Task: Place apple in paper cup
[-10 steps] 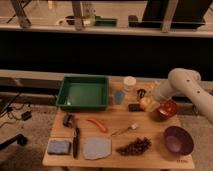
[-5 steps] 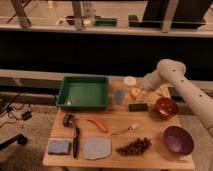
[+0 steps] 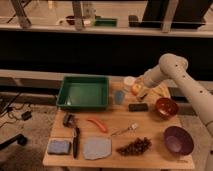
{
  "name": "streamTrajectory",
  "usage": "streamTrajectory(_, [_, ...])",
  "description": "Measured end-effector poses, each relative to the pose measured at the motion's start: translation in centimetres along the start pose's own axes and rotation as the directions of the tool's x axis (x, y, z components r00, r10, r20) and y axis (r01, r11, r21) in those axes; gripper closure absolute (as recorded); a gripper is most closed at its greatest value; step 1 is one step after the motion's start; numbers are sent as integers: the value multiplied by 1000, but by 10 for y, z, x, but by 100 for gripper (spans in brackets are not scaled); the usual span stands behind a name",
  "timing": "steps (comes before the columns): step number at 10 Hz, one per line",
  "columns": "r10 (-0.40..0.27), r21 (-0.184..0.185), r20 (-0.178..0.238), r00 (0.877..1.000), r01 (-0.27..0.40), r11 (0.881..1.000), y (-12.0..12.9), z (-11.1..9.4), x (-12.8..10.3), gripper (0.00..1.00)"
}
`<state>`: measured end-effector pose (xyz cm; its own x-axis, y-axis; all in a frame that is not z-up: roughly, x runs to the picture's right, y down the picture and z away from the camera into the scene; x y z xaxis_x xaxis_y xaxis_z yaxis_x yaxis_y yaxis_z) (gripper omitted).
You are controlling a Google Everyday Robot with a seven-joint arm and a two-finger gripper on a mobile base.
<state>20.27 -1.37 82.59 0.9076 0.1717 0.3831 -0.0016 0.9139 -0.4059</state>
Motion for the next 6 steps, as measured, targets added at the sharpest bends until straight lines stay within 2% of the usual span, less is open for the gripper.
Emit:
streamTrajectory(4, [0,0,0,1000,0,1000,0,0,0,94])
streamTrajectory(6, [-12,13,-4,1000,12,1000,-4,2,-1,94])
